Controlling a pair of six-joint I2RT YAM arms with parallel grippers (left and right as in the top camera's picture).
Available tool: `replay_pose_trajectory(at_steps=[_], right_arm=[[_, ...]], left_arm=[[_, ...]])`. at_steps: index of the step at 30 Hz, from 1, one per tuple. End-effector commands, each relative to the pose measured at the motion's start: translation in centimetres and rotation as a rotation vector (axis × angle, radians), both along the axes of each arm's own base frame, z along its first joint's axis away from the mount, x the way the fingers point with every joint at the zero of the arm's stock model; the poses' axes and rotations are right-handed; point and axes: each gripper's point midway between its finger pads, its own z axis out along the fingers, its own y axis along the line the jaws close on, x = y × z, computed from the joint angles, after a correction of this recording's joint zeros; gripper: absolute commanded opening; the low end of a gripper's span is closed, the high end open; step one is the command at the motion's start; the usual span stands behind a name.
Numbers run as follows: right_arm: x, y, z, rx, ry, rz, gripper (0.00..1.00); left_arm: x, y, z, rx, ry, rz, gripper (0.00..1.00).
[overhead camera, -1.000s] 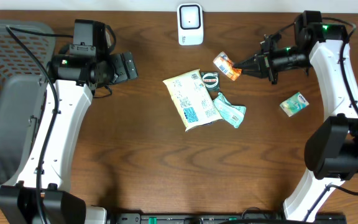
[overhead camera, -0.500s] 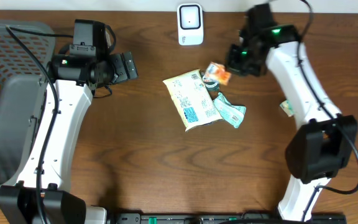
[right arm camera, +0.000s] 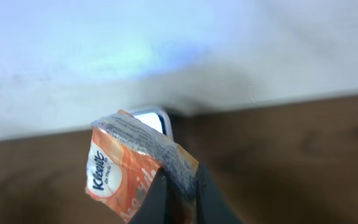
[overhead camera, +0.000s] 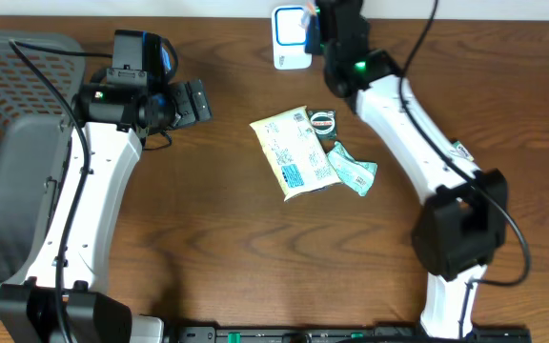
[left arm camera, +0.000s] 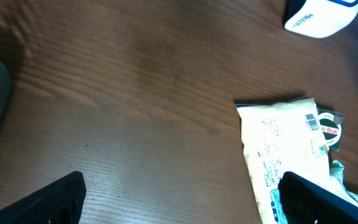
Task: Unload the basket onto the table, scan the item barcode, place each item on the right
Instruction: 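Hold the orange pack under the scanner with the right gripper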
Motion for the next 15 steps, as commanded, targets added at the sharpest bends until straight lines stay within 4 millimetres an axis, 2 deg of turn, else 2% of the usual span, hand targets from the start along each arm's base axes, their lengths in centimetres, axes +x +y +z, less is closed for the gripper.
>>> replay_pose_trajectory(at_steps=[1, 10, 15], right_arm=[[1.8, -0.2, -3.5, -0.144, -0.012, -0.017, 0.01], [5.9, 1.9, -6.8, -0.325, -0.196, 0.070, 0.01], [6.4, 2.9, -8.2, -0.401, -0.233, 0.110, 0.01]], left_arm=[[0.1, -0.1, 0.0, -0.006, 0.001, -0.006, 0.98], [0.1, -0.1, 0.0, -0.006, 0.001, -0.006, 0.98], [0.1, -0.1, 0.0, -0.006, 0.001, -0.006, 0.98]])
